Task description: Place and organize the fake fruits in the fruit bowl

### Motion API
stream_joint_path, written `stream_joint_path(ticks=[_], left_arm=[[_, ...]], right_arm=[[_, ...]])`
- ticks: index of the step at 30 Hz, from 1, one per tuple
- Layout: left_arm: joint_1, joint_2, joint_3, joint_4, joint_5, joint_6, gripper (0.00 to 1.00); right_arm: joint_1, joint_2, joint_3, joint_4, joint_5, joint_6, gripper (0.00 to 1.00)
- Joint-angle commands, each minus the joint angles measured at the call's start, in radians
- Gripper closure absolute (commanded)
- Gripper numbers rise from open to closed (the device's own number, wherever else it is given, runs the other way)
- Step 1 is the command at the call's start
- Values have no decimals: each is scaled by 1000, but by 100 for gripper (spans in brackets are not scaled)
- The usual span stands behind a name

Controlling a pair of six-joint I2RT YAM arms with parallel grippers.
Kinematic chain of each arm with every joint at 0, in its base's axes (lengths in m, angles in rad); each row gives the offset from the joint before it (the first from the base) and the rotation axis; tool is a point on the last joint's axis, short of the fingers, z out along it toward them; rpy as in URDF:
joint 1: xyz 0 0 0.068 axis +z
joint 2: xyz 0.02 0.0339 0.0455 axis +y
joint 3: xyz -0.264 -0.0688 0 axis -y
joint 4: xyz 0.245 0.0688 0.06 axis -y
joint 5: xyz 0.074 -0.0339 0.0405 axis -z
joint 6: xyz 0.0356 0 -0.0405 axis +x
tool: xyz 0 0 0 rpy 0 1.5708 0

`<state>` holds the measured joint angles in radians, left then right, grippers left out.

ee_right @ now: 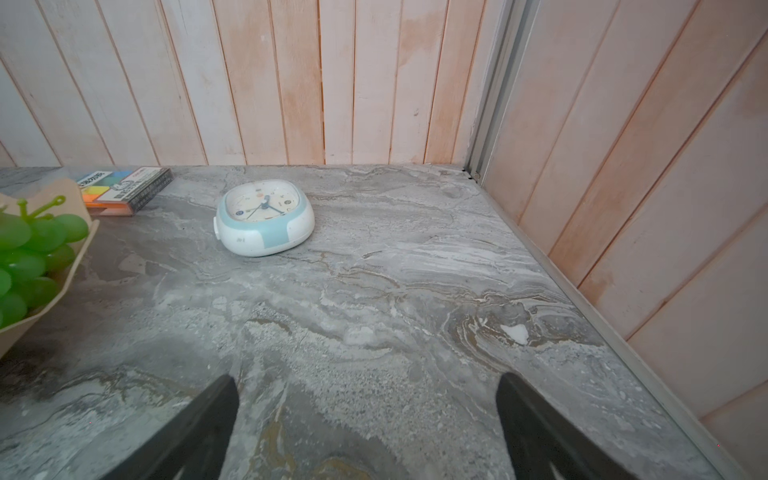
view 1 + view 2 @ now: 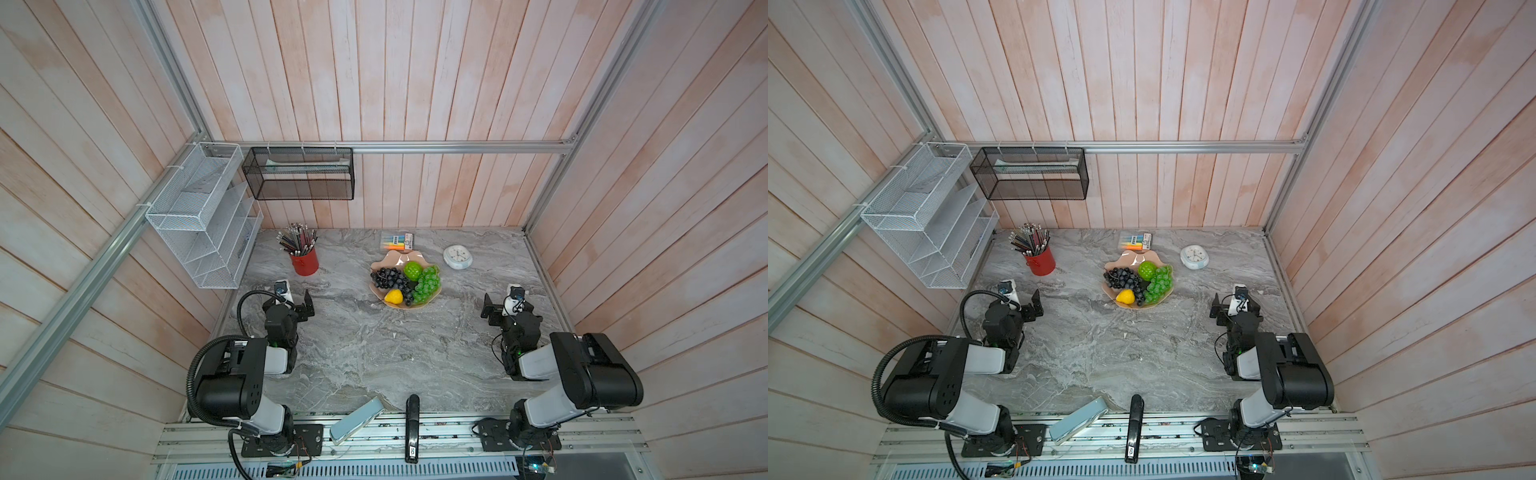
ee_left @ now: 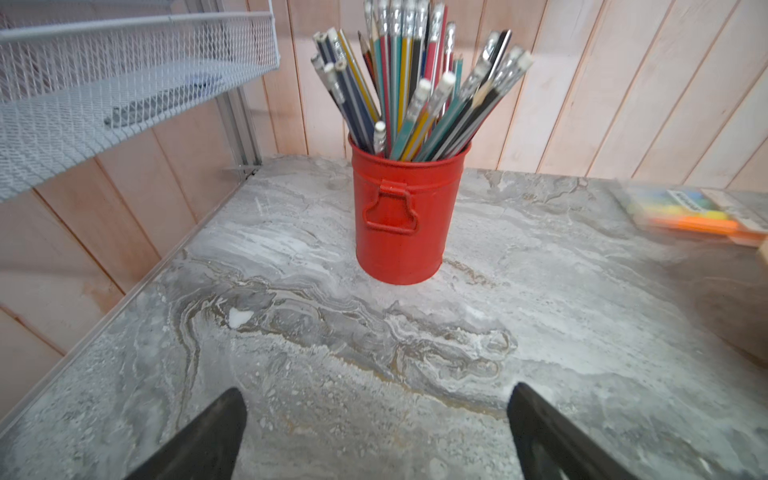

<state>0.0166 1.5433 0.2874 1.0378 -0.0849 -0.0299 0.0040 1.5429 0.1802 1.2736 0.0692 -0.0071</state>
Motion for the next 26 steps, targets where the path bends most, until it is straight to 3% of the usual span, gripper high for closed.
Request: stream_joint_path(ticks=[1,6,26], left_arm=[[0,1,4,68,26,-8,0],[-4,-3,-1,71,21,-7,0],[-7,-1,0,73,17,-2,0]], right_arm=[[-29,-33,36,-23,-52,13,2],[-36,-24,57,-58,12,51,2],[-36,-26,67,-76,-2,42,2]])
